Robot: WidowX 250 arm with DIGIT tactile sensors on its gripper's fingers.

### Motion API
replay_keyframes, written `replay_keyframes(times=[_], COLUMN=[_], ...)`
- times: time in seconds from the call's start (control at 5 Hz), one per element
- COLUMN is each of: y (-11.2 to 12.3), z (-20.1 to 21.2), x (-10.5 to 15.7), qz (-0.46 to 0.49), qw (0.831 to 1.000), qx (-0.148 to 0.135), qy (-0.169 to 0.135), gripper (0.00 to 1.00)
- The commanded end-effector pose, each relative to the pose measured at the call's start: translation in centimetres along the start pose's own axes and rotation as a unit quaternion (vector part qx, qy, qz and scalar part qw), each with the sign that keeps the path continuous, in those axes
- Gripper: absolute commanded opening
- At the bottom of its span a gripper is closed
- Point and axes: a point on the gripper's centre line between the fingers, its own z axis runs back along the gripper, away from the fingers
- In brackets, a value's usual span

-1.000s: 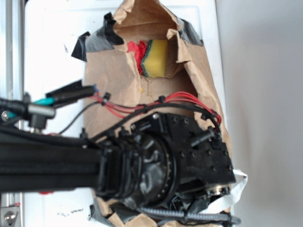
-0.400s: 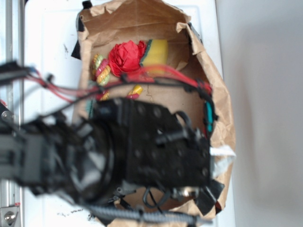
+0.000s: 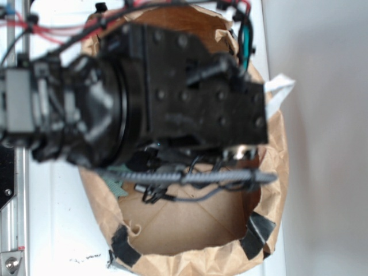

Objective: Grab the green ball.

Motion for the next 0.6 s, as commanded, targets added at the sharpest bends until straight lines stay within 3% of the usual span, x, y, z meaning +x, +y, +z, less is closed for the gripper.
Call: replay_keyframes(times=[0.0, 0.2, 0.4], y=[-1.1, -1.6, -1.8], z=[6.2, 8.5, 9.6], x=[-1.3, -1.9, -1.4], qz=[0.084, 0.071, 0.074], qw=[0.993, 0.987, 0.981], qx=[0.013, 0.000, 0.003], qy=[-0.083, -0.145, -0.178], gripper=[0.00, 0.00, 0.00])
